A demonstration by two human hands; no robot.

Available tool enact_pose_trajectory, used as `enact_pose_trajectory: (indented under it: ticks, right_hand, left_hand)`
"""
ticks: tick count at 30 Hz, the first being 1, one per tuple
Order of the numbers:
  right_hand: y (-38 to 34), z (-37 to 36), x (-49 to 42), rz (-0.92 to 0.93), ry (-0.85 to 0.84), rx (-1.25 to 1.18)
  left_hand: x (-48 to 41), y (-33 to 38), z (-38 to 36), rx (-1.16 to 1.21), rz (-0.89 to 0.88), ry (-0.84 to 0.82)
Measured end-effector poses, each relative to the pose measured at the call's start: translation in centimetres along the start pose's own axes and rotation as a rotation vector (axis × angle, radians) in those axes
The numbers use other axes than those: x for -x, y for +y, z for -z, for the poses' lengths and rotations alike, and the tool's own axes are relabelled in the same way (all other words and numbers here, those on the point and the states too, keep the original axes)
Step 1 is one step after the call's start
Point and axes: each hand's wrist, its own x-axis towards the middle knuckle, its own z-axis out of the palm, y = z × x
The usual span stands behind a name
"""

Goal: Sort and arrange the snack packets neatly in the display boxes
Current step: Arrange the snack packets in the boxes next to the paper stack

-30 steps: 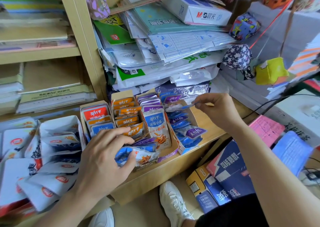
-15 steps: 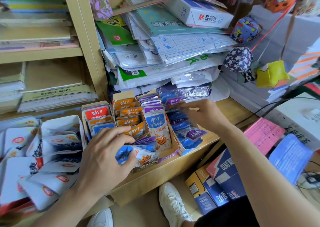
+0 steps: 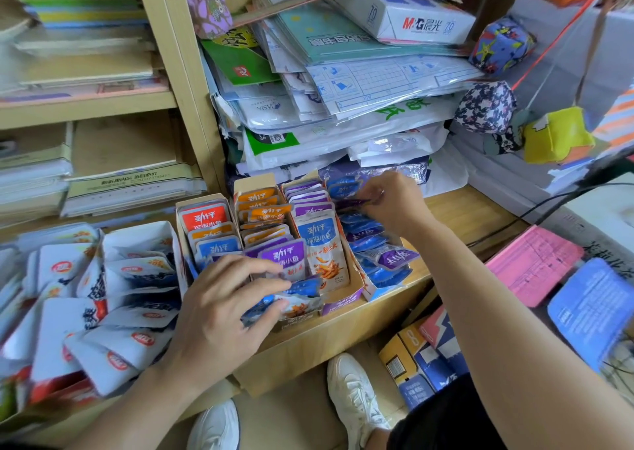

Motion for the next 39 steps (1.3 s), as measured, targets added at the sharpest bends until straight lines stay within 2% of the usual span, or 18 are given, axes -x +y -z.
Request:
enact_pose_trajectory:
  ticks: [4,7,11,18,22,24,28,34,39]
  right_hand:
    - [0.0,-0.1,0.2,0.037,0.086,-0.008]
    - [-0.3,0.3,0.3,0.057,0.205,-0.073]
    - [-0.6,1.7,0.9,0.067,0.292,-0.195]
    - [0.0,4.4,1.5,-0.022,0.501,-0.428]
    - [0.1,4.5,2.1,-0.033,0.43,-0.654]
    - [-0.1,4.5,2.4,-0.035,0.361,-0.801]
    - [-0.7,4.6,2.7,-0.038,0.258,-1.011]
    - [-2.1,3.8,2.9,0.032,0.13,-1.065]
    - [-3.7,2.9,2.8,0.061,0.135,-1.109]
  left_hand:
    - [-0.2,-0.3,0.6,-0.018,0.038,0.002]
    - [-0.5,-0.9,1.3,-0.08,0.157,0.038]
    - [-1.1,-1.0,1.4,-0.127,0.318,0.005]
    - [-2.1,-0.2,0.0,-0.136,0.283,-0.044]
    - [-2.4,0.1,-1.0,-0.2,0.229,-0.222]
    - [-2.5,0.0,-1.2,-0.182,0.245,-0.257]
    - [-2.5,0.6,-0.8,-0.096,0.2,-0.132]
    - [-1.1,0.9,-0.8,-0.115,0.01,-0.057]
    - [-1.8,-0.8,-1.0,-0.162,0.124,-0.091]
